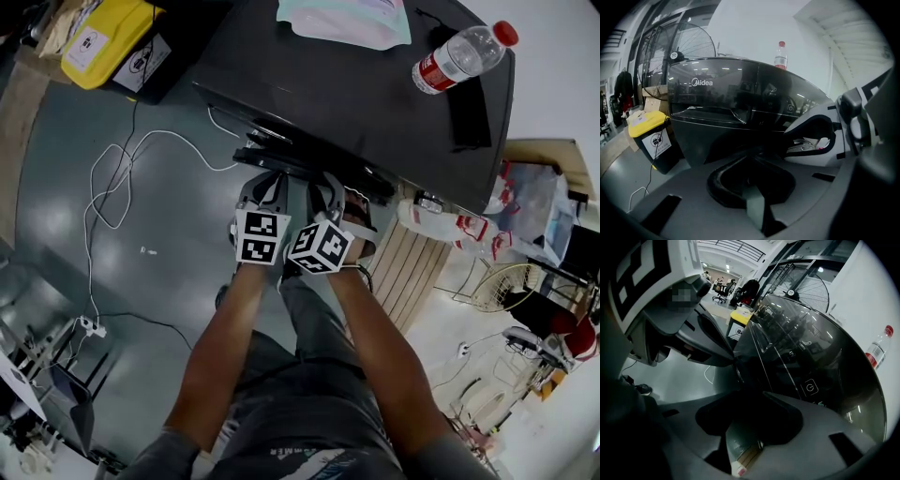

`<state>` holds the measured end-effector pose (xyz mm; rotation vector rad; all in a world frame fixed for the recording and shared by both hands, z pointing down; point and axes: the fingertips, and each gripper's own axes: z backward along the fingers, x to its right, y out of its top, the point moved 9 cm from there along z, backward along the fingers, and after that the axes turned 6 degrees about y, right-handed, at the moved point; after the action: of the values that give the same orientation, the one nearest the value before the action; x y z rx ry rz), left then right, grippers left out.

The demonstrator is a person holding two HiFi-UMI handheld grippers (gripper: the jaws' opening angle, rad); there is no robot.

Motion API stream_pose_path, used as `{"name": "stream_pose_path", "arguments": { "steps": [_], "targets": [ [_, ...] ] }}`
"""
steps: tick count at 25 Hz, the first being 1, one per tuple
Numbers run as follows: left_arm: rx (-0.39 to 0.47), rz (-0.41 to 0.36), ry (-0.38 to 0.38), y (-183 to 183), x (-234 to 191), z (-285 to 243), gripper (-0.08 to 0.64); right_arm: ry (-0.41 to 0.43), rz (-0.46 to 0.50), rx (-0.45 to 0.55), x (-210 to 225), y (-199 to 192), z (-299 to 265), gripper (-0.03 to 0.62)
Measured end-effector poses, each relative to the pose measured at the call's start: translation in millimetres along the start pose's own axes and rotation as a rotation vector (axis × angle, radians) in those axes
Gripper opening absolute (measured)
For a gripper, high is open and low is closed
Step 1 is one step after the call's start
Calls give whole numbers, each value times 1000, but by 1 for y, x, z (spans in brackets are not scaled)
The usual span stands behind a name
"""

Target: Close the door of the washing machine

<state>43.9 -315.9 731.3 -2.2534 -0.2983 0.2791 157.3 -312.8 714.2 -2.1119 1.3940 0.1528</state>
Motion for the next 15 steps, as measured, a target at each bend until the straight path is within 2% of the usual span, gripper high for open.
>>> {"name": "stream_pose_path", "arguments": {
  "steps": [6, 11, 15],
  "targets": [
    [-51, 33, -31, 1, 5, -19, 32, -39, -33, 15, 8, 1, -7, 178],
    [-82, 21, -39, 6, 4, -23, 32, -38, -72, 20, 11, 1, -8, 183],
    [-105, 18, -43, 10, 3, -26, 32, -29, -57, 16, 13, 1, -9, 178]
  ]
}}
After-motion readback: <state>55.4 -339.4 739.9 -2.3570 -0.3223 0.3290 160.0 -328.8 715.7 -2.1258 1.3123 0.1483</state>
